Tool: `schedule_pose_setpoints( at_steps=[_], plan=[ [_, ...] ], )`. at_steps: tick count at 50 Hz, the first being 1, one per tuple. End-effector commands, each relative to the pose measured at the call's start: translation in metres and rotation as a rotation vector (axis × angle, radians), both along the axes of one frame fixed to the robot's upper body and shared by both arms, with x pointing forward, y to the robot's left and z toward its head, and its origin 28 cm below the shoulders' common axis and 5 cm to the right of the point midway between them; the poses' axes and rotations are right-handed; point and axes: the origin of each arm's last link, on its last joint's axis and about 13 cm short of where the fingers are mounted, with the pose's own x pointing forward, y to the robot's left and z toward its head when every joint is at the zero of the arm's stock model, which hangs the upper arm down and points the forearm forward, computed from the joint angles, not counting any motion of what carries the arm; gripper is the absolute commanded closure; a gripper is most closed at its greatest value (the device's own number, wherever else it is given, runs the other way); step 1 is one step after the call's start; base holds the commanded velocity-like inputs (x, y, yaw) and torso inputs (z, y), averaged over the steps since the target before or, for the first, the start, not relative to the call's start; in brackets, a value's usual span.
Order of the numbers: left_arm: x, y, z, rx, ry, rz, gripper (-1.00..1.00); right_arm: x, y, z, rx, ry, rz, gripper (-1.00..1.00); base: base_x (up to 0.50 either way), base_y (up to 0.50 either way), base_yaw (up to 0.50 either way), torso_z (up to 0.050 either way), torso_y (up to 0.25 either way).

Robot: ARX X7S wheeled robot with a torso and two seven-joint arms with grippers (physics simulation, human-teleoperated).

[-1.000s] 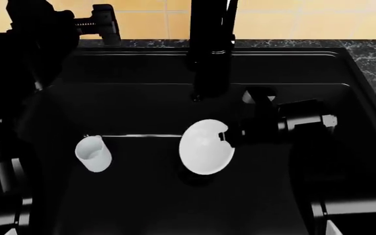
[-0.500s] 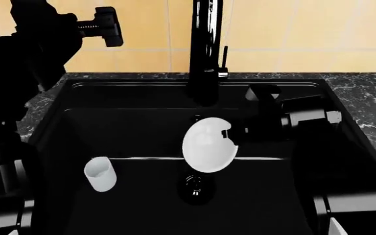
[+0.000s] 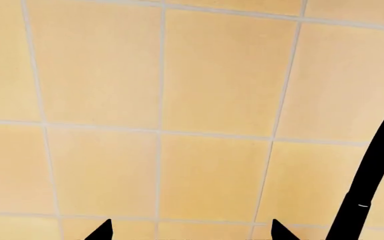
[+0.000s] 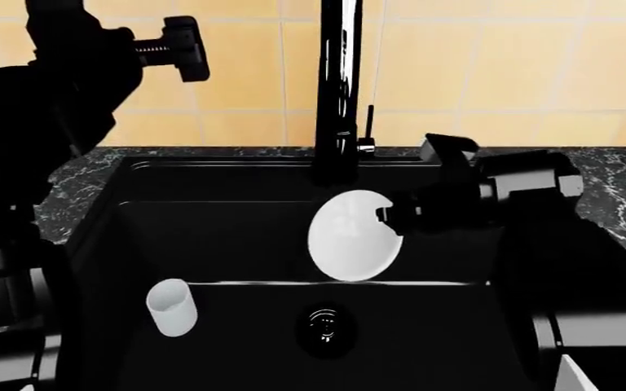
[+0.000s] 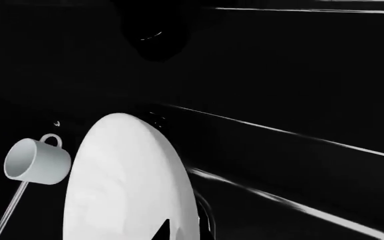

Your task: Pick the cup and bowl from the sink and place them on the counter for drying.

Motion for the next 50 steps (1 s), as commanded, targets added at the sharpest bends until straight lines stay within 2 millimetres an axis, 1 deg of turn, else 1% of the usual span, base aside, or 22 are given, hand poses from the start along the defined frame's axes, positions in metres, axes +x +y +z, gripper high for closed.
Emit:
schedule_pose_setpoints(
  at_steps=[1,5,9,10,17,20,22,24,25,26,28,33,35,36,37,38,40,43,45,46,47,50],
  plan=[
    [0.004,-0.002,-0.003,-0.020,-0.006,-0.014,-1.00,0.000,-0.006,0.010,0.062,-0.013,-0.055,1.00,0.00,0.00,0.00,0.000,0.000],
    [0.004,-0.003,-0.006,-0.026,-0.002,-0.010,-1.00,-0.003,-0.013,0.017,0.087,-0.036,-0.116,1.00,0.00,0.00,0.00,0.000,0.000],
    [0.001,0.001,-0.007,-0.030,-0.001,-0.011,-1.00,-0.017,-0.014,0.025,0.099,-0.063,-0.142,1.00,0.00,0.00,0.00,0.000,0.000],
    [0.001,0.001,-0.008,-0.030,0.000,-0.011,-1.00,-0.021,-0.016,0.031,0.106,-0.082,-0.163,1.00,0.00,0.00,0.00,0.000,0.000],
    [-0.001,0.002,-0.009,-0.026,0.005,0.000,-1.00,-0.044,-0.018,0.031,0.096,-0.057,-0.174,1.00,0.00,0.00,0.00,0.000,0.000],
    [-0.004,0.004,-0.009,-0.020,0.015,0.004,-1.00,-0.053,-0.027,0.035,0.095,-0.094,-0.273,1.00,0.00,0.00,0.00,0.000,0.000],
    [-0.004,0.005,-0.009,-0.024,0.014,0.011,-1.00,-0.062,-0.035,0.037,0.032,-0.104,-0.342,1.00,0.00,0.00,0.00,0.000,0.000],
    [-0.004,0.006,-0.011,-0.023,0.019,0.019,-1.00,-0.073,-0.034,0.044,0.016,-0.136,-0.392,1.00,0.00,0.00,0.00,0.000,0.000],
    [-0.005,0.005,-0.011,-0.019,0.022,0.015,-1.00,-0.080,-0.033,0.049,0.042,-0.151,-0.413,1.00,0.00,0.00,0.00,0.000,0.000],
    [-0.006,0.006,-0.011,-0.019,0.022,0.015,-1.00,-0.085,-0.030,0.052,0.086,-0.161,-0.379,1.00,0.00,0.00,0.00,0.000,0.000],
    [-0.004,0.006,-0.011,-0.021,0.020,0.018,-1.00,-0.092,-0.029,0.054,0.101,-0.166,-0.405,1.00,0.00,0.00,0.00,0.000,0.000],
    [-0.002,0.005,-0.011,-0.026,0.017,0.015,-1.00,-0.097,-0.031,0.060,0.140,-0.222,-0.550,1.00,0.00,0.00,0.00,0.000,0.000],
    [-0.003,0.006,-0.012,-0.028,0.018,0.018,-1.00,-0.102,-0.033,0.062,0.143,-0.260,-0.652,1.00,0.00,0.00,0.00,0.000,0.000],
    [-0.003,0.006,-0.012,-0.029,0.017,0.018,-1.00,-0.103,-0.032,0.062,0.150,-0.267,-0.670,1.00,0.00,0.00,0.00,0.000,0.000],
    [-0.004,0.006,-0.012,-0.030,0.017,0.020,-1.00,-0.106,-0.034,0.063,0.112,-0.318,-0.753,1.00,0.00,0.00,0.00,0.000,0.000],
    [-0.004,0.006,-0.013,-0.030,0.017,0.021,-1.00,-0.107,-0.034,0.064,0.103,-0.330,-0.752,1.00,0.00,0.00,0.00,0.000,0.000],
    [-0.003,0.006,-0.014,-0.032,0.021,0.021,-1.00,-0.110,-0.033,0.067,0.149,-0.333,-0.785,1.00,0.00,0.00,0.00,0.000,0.000],
    [-0.001,0.003,-0.013,-0.032,0.021,0.019,-1.00,-0.113,-0.033,0.074,0.121,-0.377,-0.825,1.00,0.00,0.00,0.00,0.000,0.000],
    [-0.001,0.003,-0.013,-0.033,0.017,0.019,-1.00,-0.113,-0.036,0.079,0.104,-0.420,-0.891,1.00,0.00,0.00,0.00,0.000,0.000],
    [0.000,0.002,-0.014,-0.032,0.016,0.021,-1.00,-0.114,-0.039,0.081,0.068,-0.454,-0.959,1.00,0.00,0.00,0.00,0.000,0.000],
    [0.000,0.002,-0.014,-0.035,0.016,0.021,-1.00,-0.115,-0.040,0.081,0.076,-0.457,-0.969,1.00,0.00,0.00,0.00,0.000,0.000],
    [-0.001,0.004,-0.017,-0.038,0.021,0.020,-1.00,-0.117,-0.046,0.084,0.063,-0.511,-1.071,1.00,0.00,0.00,0.00,0.000,0.000]
  ],
)
